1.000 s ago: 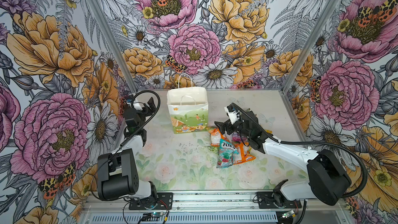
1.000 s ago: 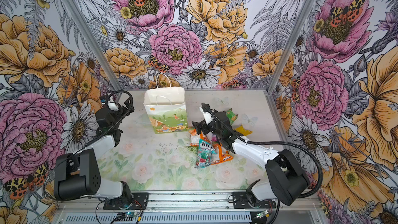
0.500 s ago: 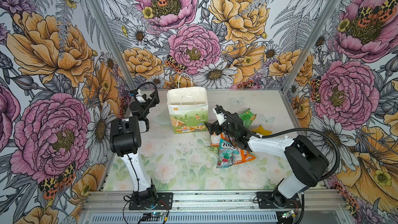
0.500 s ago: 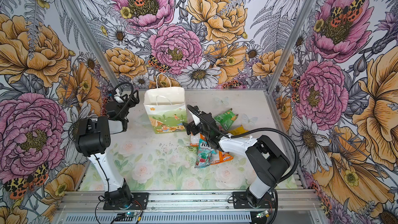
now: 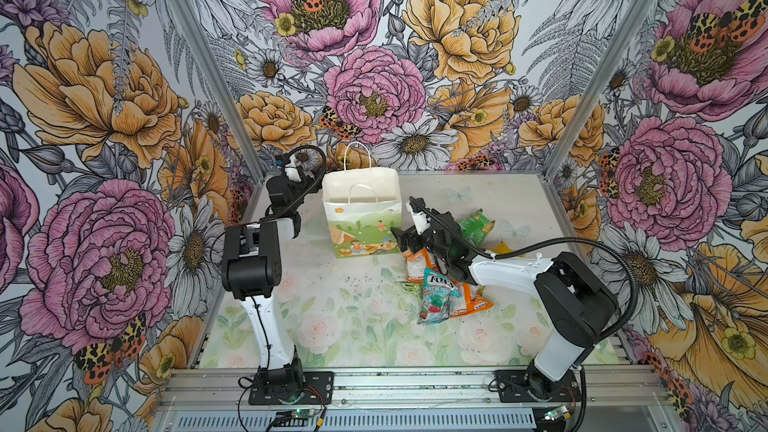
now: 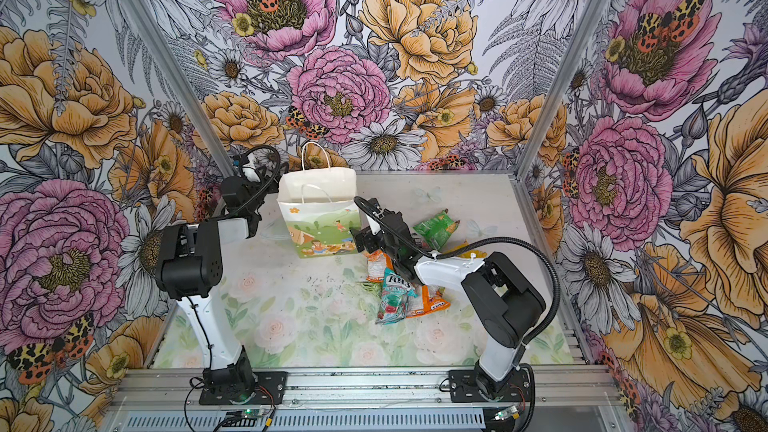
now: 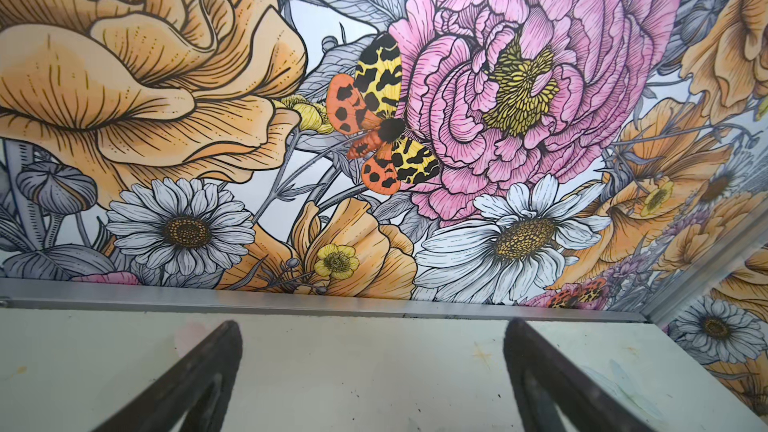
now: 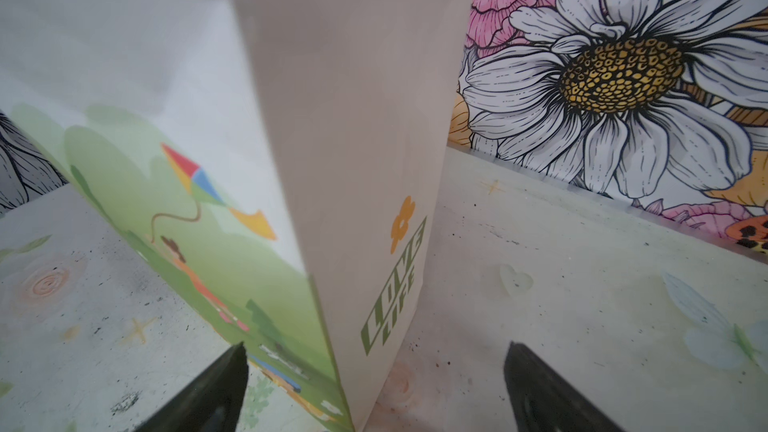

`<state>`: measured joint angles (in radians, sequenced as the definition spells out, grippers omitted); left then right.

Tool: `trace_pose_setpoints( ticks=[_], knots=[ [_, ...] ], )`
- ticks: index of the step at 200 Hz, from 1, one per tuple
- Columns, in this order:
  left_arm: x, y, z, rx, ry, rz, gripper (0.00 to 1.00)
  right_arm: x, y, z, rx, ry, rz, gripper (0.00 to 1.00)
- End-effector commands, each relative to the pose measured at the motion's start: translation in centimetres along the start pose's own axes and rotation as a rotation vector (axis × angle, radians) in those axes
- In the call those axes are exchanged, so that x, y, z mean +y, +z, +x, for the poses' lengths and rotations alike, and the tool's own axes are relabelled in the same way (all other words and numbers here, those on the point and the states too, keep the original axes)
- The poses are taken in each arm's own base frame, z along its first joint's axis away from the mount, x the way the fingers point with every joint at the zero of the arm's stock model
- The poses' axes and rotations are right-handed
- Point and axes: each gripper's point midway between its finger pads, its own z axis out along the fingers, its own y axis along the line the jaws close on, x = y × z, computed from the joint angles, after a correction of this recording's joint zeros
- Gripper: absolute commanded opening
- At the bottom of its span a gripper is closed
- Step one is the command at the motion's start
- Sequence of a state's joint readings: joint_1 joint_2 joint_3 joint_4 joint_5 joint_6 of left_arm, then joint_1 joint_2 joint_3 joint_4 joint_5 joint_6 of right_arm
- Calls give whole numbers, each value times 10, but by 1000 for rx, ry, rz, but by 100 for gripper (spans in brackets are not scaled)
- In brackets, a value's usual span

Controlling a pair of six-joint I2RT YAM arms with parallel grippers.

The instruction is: Place the snacks into the paper bag

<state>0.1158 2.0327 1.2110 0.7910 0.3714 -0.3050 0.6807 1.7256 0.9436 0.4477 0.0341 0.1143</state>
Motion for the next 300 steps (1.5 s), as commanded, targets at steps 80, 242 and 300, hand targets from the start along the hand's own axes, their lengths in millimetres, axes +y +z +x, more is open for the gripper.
trace_pose_setpoints(
  ticks=[80, 242, 300],
  knots=[
    [-18, 11, 9, 73, 53, 63, 99, -16, 24, -15, -25, -38, 42, 98],
    [-48, -42, 29, 136, 88, 55, 99, -47, 51, -27, -32, -43, 42, 99],
    [-65, -74, 25, 125, 105, 31, 99, -50, 62, -38, -51, -39, 21, 99]
  ],
)
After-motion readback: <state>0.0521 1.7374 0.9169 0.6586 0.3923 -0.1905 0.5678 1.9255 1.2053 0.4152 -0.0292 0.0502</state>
